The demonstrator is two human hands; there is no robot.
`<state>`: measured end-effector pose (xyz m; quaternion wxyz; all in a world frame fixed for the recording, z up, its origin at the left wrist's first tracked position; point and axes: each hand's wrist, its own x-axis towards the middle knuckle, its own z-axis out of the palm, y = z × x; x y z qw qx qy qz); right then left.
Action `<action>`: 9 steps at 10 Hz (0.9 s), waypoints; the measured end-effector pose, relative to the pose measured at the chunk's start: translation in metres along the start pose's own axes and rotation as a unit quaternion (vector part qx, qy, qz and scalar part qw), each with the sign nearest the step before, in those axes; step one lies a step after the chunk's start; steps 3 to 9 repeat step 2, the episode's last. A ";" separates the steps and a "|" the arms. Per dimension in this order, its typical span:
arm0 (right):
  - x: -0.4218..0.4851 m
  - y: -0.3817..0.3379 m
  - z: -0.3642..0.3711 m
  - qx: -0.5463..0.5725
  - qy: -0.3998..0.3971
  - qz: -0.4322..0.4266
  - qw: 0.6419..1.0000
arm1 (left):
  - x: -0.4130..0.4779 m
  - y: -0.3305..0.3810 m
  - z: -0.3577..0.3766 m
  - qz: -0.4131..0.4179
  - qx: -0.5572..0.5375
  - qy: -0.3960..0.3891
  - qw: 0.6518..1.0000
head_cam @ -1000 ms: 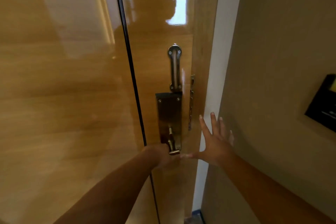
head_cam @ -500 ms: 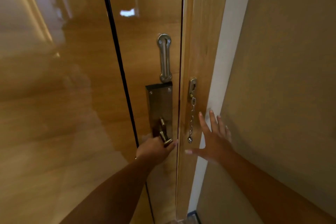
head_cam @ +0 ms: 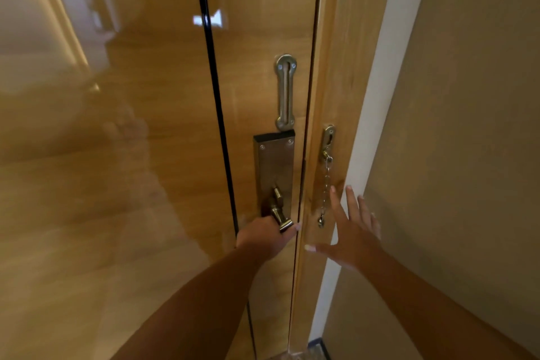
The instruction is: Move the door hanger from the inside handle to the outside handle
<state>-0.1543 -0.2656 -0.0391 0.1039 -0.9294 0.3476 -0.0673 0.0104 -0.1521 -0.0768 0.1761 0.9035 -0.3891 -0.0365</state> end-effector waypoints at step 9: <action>-0.039 0.002 -0.023 0.025 0.013 0.014 1.000 | -0.013 0.009 -0.043 0.037 0.119 -0.063 0.990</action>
